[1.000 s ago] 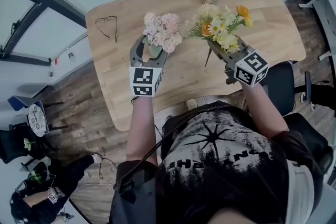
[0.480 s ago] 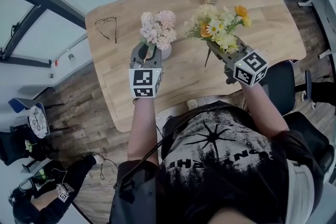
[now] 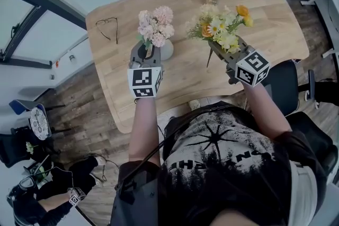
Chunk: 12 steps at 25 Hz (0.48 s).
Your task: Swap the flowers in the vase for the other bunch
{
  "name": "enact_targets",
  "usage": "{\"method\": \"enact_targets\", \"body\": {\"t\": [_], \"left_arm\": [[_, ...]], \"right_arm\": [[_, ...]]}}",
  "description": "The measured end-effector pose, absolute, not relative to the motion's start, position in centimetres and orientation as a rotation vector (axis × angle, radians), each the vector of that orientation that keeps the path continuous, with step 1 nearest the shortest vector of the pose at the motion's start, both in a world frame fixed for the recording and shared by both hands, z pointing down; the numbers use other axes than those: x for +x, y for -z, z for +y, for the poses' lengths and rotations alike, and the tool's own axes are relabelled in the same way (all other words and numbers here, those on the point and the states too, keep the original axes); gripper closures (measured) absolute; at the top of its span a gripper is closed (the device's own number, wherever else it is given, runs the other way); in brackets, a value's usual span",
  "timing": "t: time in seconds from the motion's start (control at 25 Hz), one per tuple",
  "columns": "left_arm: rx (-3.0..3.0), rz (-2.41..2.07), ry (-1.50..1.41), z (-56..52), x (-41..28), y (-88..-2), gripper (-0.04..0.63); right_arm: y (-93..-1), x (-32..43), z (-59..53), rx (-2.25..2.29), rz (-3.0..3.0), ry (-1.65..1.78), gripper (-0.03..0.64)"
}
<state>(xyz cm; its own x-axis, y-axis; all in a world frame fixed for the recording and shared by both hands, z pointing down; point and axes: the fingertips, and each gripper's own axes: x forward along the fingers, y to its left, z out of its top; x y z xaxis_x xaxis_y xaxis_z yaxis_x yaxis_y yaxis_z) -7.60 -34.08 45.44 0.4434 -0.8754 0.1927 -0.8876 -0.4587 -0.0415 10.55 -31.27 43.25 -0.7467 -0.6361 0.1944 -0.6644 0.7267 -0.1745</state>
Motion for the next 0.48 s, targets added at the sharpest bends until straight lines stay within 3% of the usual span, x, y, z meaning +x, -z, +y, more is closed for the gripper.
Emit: {"method": "enact_targets", "body": {"t": [0.48], "left_arm": [[2.631, -1.627, -0.180, -33.5, -7.8, -41.6, 0.543]], "right_arm": [[-42.8, 10.4, -31.3, 1.062, -2.866, -0.393, 0.525]]}}
